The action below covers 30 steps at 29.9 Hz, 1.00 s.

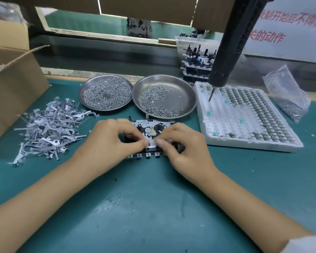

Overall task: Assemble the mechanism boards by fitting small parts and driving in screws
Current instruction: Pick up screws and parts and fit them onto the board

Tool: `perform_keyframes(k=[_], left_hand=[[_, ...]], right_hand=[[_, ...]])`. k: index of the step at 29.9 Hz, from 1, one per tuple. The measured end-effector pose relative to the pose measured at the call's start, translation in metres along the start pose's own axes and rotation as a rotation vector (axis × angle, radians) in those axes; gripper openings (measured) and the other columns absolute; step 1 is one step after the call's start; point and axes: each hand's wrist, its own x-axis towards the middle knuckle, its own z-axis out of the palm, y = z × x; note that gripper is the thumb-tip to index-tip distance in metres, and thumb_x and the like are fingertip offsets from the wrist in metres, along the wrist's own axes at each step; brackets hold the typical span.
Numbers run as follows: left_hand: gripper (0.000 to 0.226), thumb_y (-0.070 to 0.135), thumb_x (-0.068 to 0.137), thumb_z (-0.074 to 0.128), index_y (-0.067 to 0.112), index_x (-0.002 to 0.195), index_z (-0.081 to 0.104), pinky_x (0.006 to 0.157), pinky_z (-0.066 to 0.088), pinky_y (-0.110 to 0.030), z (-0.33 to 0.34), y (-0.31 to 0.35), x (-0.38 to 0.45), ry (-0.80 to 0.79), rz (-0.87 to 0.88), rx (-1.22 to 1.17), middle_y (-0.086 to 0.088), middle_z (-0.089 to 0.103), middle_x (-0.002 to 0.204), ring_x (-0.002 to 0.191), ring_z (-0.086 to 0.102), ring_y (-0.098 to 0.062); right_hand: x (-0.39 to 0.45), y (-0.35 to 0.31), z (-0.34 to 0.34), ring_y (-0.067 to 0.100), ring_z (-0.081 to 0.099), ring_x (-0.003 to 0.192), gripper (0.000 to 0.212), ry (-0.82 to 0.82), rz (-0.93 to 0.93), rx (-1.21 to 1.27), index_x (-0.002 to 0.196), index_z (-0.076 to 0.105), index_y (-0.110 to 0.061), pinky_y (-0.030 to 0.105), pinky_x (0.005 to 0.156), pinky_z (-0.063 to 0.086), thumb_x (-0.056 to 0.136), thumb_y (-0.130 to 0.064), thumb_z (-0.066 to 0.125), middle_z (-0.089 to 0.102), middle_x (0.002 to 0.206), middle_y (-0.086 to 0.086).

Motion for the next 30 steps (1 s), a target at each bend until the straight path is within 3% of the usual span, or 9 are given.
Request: perform_keyframes(k=[5, 11, 14, 16, 18, 20, 22, 26, 30], left_hand=[[0.01, 0.039, 0.069, 0.076, 0.035, 0.063, 0.069, 0.075, 0.047, -0.033, -0.001, 0.0, 0.0, -0.023, -0.005, 0.017, 0.007, 0.065, 0.073, 0.073, 0.059, -0.009], [0.012, 0.044, 0.066, 0.077, 0.037, 0.074, 0.072, 0.075, 0.047, -0.021, -0.002, -0.001, 0.001, -0.062, 0.017, 0.003, 0.009, 0.067, 0.077, 0.076, 0.06, -0.005], [0.021, 0.05, 0.068, 0.07, 0.039, 0.086, 0.071, 0.074, 0.045, -0.009, -0.006, -0.003, 0.007, 0.036, 0.037, -0.069, 0.017, 0.068, 0.084, 0.077, 0.061, 0.001], [0.012, 0.042, 0.082, 0.065, 0.035, 0.089, 0.071, 0.074, 0.044, -0.014, -0.013, -0.01, 0.02, 0.182, 0.037, -0.056, 0.013, 0.069, 0.085, 0.076, 0.06, -0.002], [0.016, 0.027, 0.092, 0.06, 0.02, 0.101, 0.071, 0.077, 0.039, -0.023, -0.022, -0.024, 0.041, 0.302, 0.006, 0.178, -0.001, 0.068, 0.097, 0.084, 0.058, -0.015], [0.029, 0.023, 0.094, 0.056, 0.014, 0.12, 0.064, 0.09, 0.04, -0.032, -0.03, -0.038, 0.063, 0.255, -0.085, 0.499, -0.014, 0.062, 0.115, 0.103, 0.055, -0.031], [0.035, 0.024, 0.094, 0.056, 0.018, 0.129, 0.058, 0.098, 0.041, -0.041, -0.033, -0.047, 0.078, 0.156, -0.206, 0.612, -0.013, 0.06, 0.125, 0.116, 0.051, -0.036], [0.021, 0.022, 0.09, 0.064, 0.021, 0.11, 0.07, 0.09, 0.045, -0.037, -0.029, -0.048, 0.087, 0.213, -0.282, 0.531, -0.008, 0.07, 0.108, 0.105, 0.06, -0.033], [0.01, 0.021, 0.088, 0.066, 0.023, 0.091, 0.075, 0.086, 0.044, -0.035, -0.027, -0.048, 0.08, 0.334, -0.163, 0.598, -0.006, 0.073, 0.09, 0.094, 0.062, -0.032]], right_hand=[[0.005, 0.002, -0.003, 0.012, 0.06, 0.081, 0.01, 0.099, 0.243, 0.26, 0.084, 0.073, -0.009, 0.017, 0.073, 0.046, 0.087, -0.005, 0.065, 0.066, 0.083, 0.0], [0.006, 0.003, -0.004, 0.005, 0.058, 0.077, 0.011, 0.122, 0.272, 0.297, 0.084, 0.073, -0.011, 0.012, 0.071, 0.043, 0.088, -0.007, 0.065, 0.065, 0.081, -0.002], [0.006, 0.004, -0.003, 0.003, 0.058, 0.078, 0.01, 0.132, 0.265, 0.3, 0.085, 0.074, -0.01, 0.012, 0.07, 0.042, 0.088, -0.008, 0.065, 0.066, 0.082, -0.002], [0.006, 0.005, -0.003, 0.003, 0.057, 0.078, 0.01, 0.14, 0.266, 0.306, 0.085, 0.074, -0.01, 0.012, 0.07, 0.042, 0.088, -0.008, 0.065, 0.065, 0.082, -0.004], [0.006, 0.005, -0.002, 0.004, 0.057, 0.077, 0.01, 0.144, 0.267, 0.3, 0.084, 0.074, -0.01, 0.013, 0.07, 0.042, 0.088, -0.008, 0.065, 0.065, 0.081, -0.005], [0.005, 0.006, -0.002, 0.005, 0.057, 0.076, 0.01, 0.143, 0.262, 0.298, 0.083, 0.074, -0.011, 0.014, 0.07, 0.043, 0.088, -0.007, 0.066, 0.066, 0.08, -0.003], [0.005, 0.006, -0.002, 0.005, 0.057, 0.075, 0.011, 0.144, 0.259, 0.304, 0.081, 0.073, -0.013, 0.014, 0.069, 0.043, 0.087, -0.007, 0.066, 0.066, 0.08, -0.002], [0.006, 0.006, -0.001, 0.009, 0.058, 0.076, 0.011, 0.139, 0.25, 0.303, 0.081, 0.074, -0.012, 0.015, 0.069, 0.044, 0.087, -0.006, 0.066, 0.066, 0.079, 0.0], [0.006, 0.007, 0.0, 0.013, 0.06, 0.079, 0.011, 0.131, 0.252, 0.309, 0.082, 0.075, -0.011, 0.024, 0.073, 0.047, 0.087, -0.006, 0.066, 0.067, 0.08, 0.002]])
